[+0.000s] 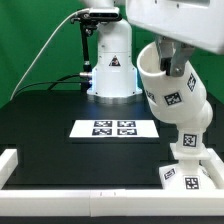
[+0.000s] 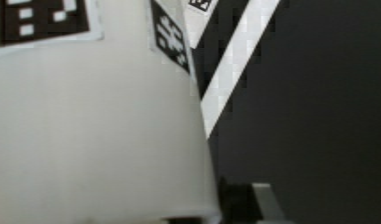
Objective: Assemble lamp
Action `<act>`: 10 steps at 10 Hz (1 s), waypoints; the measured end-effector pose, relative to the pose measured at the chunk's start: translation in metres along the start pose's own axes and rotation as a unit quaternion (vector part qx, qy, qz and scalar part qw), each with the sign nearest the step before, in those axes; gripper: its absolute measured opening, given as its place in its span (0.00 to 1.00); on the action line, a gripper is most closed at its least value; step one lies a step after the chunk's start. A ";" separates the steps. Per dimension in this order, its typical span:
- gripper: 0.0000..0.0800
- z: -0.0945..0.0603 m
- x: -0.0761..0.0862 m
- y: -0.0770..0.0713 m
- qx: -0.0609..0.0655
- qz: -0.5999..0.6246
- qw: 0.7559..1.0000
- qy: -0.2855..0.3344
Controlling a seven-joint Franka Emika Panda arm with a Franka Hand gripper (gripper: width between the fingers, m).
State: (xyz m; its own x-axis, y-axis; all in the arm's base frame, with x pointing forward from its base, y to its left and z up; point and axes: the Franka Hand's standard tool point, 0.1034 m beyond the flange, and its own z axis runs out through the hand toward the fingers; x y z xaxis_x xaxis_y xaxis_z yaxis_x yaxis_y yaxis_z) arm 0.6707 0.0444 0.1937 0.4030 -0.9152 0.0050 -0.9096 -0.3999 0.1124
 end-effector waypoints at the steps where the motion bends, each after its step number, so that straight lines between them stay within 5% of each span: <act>1: 0.06 0.004 -0.002 -0.001 -0.001 -0.001 1.000 0.000; 6: 0.06 0.007 -0.004 -0.001 -0.002 -0.004 1.000 0.000; 8: 0.06 0.006 -0.024 -0.003 -0.030 -0.019 0.999 0.029; 9: 0.06 0.009 -0.034 -0.001 -0.060 -0.032 0.997 0.045; 10: 0.06 0.010 -0.042 -0.003 -0.076 -0.048 0.994 0.063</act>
Offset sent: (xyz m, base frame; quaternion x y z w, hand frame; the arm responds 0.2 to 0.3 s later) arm 0.0000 0.0000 0.0000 0.0000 0.0000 0.0000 1.0000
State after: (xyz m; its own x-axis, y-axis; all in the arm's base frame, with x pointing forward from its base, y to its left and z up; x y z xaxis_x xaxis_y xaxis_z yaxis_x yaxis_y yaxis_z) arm 0.6554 0.0833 0.1829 0.5053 -0.8558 0.1112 -0.8446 -0.4640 0.2672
